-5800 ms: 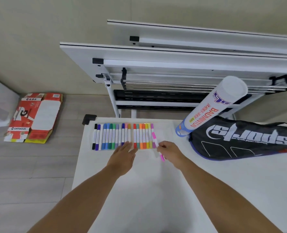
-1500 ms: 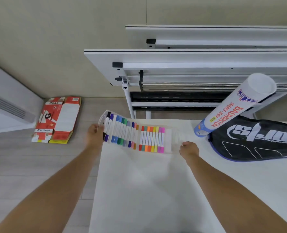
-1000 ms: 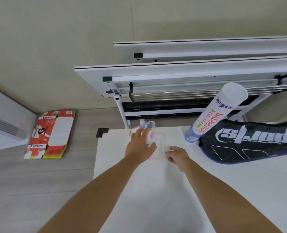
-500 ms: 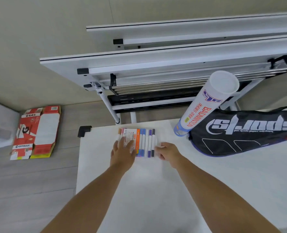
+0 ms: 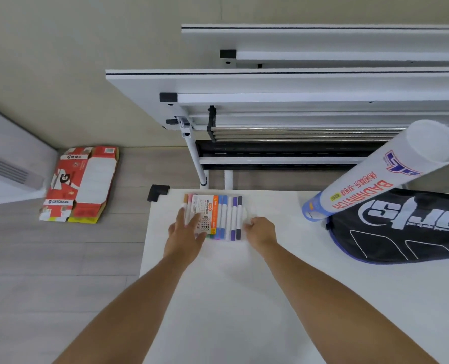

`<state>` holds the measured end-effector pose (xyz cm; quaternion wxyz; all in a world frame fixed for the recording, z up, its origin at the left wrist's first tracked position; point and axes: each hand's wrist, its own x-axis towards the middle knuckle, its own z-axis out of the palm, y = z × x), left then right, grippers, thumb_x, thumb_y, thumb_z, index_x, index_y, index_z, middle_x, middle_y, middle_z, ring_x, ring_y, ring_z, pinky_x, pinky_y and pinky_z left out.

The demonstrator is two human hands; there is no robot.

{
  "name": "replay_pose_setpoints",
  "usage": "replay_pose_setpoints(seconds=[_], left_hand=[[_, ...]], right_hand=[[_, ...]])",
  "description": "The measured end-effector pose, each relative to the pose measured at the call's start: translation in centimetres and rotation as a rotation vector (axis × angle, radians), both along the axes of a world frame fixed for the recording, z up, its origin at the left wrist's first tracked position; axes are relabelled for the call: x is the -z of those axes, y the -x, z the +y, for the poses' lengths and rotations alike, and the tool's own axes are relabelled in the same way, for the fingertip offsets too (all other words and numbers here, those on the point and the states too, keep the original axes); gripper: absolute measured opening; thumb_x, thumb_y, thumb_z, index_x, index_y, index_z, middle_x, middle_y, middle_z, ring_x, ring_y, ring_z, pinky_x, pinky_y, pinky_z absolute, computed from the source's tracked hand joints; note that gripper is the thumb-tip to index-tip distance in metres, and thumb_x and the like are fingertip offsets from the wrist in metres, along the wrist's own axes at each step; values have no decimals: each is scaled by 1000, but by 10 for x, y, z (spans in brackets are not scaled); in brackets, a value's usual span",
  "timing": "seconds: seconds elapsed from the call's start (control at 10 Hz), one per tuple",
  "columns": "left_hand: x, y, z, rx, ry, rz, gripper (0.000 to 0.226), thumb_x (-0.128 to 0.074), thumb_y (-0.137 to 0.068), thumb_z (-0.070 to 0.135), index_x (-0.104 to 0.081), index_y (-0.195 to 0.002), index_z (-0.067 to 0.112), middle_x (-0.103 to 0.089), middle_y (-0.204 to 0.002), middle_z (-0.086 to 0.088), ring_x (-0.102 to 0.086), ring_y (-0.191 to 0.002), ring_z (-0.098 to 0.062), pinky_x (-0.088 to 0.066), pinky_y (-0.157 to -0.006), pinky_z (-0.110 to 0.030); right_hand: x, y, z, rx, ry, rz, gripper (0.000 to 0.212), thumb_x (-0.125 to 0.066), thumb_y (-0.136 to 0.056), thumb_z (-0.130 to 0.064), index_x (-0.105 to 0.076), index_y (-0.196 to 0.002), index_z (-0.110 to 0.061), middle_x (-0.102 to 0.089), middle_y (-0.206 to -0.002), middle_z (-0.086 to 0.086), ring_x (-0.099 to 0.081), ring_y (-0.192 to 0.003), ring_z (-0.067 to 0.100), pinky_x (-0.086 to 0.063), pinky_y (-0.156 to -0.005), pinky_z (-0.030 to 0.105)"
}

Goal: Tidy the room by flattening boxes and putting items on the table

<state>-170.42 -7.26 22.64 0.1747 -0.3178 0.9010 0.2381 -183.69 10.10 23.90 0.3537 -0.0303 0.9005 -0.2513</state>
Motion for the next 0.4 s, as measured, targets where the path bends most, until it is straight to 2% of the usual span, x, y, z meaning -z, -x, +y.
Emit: replay_pose_setpoints(seconds=[0.1, 0.2, 0.3, 0.4], left_hand=[[-2, -4, -10, 18, 8, -29, 61, -44, -99, 50, -20, -153, 38, 2, -164, 4, -26, -143, -32, -49, -101, -49], [-9, -12, -14, 31, 3, -66, 59, -43, -101, 49, -22, -154, 35, -2, -164, 1, -27, -143, -32, -47, -103, -48], [-27, -15, -12, 41, -6, -67, 56, -39, -102, 47, -25, -154, 30, -10, -163, -1, -25, -145, -29, -42, -107, -47], [-42, -12, -13, 36, -60, 3, 54, -37, -102, 48, -28, -153, 29, -23, -161, -2, -27, -144, -28, -39, -110, -48]], right_hand=[[-4, 0, -8, -47, -7, -20, 29, -43, -100, -25, -64, -89, -8, -65, -106, 11, -59, -109, 31, -44, -93, 31], [-9, -4, -8, -10, -4, -58, 45, -41, -102, -31, -49, -138, -5, -49, -144, 13, -45, -133, 30, -32, -111, 33], [-24, -11, -2, 23, -8, -43, 48, -42, -101, -32, -42, -144, -10, -43, -150, 9, -41, -136, 27, -30, -112, 32], [-37, -18, 2, 92, 31, -11, 45, -45, -100, -30, -47, -141, -13, -47, -145, 8, -48, -130, 27, -38, -106, 31]])
